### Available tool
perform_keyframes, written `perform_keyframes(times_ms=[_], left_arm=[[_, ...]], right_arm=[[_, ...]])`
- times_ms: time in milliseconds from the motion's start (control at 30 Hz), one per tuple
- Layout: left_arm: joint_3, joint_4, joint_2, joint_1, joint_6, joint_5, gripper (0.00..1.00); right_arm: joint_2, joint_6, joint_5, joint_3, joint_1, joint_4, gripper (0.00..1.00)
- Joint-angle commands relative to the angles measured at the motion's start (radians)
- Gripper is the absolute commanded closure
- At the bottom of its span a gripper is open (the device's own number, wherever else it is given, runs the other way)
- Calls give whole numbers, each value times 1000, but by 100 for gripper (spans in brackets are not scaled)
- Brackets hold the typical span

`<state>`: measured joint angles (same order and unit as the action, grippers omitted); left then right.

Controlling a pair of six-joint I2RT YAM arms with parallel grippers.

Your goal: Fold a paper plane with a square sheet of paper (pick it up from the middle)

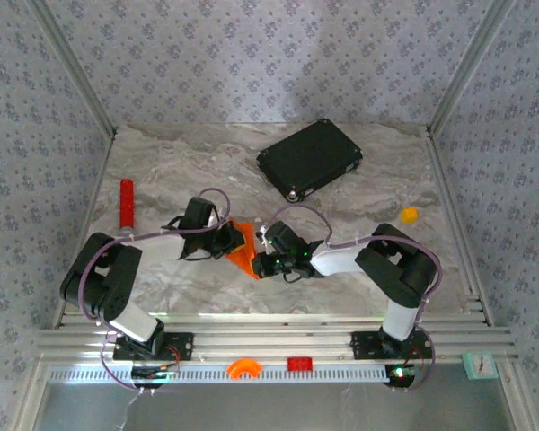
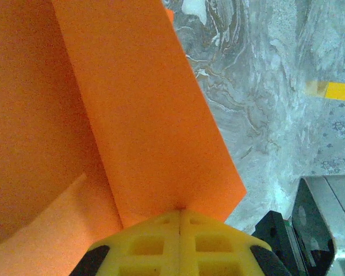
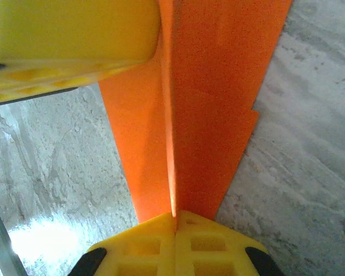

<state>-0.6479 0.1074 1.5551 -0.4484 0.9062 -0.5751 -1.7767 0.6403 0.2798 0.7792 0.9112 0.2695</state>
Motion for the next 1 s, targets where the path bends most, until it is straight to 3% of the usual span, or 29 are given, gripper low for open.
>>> perform_keyframes(times_ms=[0,300,467,633,833,967], left_arm=[[-30,-23,33,-6,-24,17,97],[-32,11,52,-7,-8,8,97],[-49,23,16,-7,-4,1,92],[-66,-2,-22,1,-8,16,82],[-84,-62,-29,27,-11,41,55],[-83,-58,-18,28,-16,28,44]], right_arm=[[-27,15,19,-26,2,-2,99],[-39,12,51,-29,-14,-12,100],[-35,17,63,-39,-30,-3,100],[-1,-31,64,-30,-41,-61,100],[27,-129,106,-7,-41,-168,100],[32,-152,97,-3,-35,-214,100]])
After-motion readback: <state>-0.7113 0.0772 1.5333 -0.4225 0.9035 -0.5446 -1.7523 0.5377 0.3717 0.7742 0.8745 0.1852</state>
